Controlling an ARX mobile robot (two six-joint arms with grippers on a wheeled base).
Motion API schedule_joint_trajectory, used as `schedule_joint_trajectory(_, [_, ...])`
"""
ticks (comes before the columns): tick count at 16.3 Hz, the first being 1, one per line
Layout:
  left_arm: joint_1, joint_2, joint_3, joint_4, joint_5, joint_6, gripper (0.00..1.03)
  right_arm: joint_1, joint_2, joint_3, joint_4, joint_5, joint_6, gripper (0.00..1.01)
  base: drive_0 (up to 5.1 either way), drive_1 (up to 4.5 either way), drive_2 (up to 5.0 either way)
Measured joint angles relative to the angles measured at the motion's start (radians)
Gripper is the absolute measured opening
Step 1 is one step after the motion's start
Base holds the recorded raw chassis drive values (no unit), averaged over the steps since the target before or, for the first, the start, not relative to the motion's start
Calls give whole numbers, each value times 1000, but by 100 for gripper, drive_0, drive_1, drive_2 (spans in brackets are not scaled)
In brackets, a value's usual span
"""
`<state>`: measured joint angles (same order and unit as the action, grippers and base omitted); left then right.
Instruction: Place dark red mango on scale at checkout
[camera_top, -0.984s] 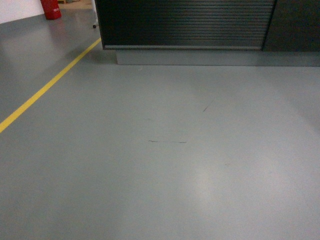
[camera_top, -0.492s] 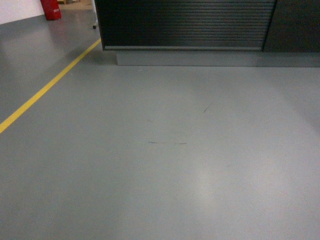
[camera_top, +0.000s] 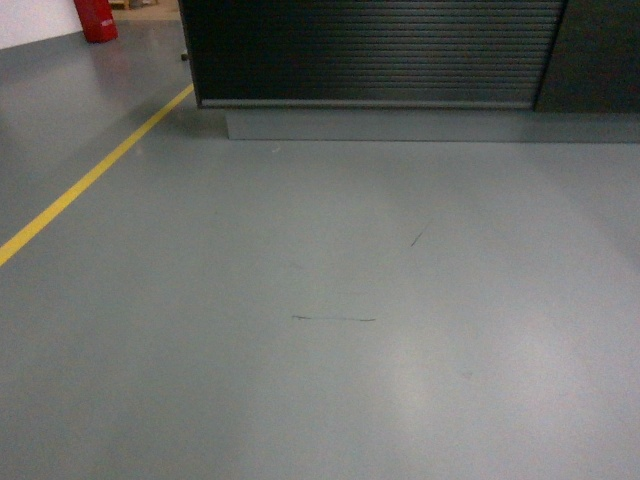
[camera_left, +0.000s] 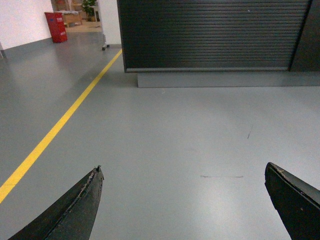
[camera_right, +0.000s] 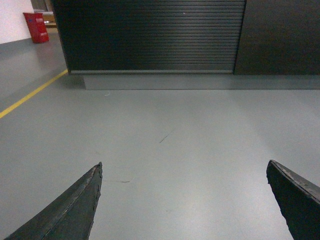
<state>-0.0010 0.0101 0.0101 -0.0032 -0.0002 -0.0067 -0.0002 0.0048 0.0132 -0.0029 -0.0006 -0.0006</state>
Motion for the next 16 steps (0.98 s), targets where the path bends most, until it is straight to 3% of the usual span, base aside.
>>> schedule_joint_trajectory(16, [0, 0, 0, -2, 0, 0, 98, 0, 0, 0, -2, 0, 0, 98, -1, 432, -434])
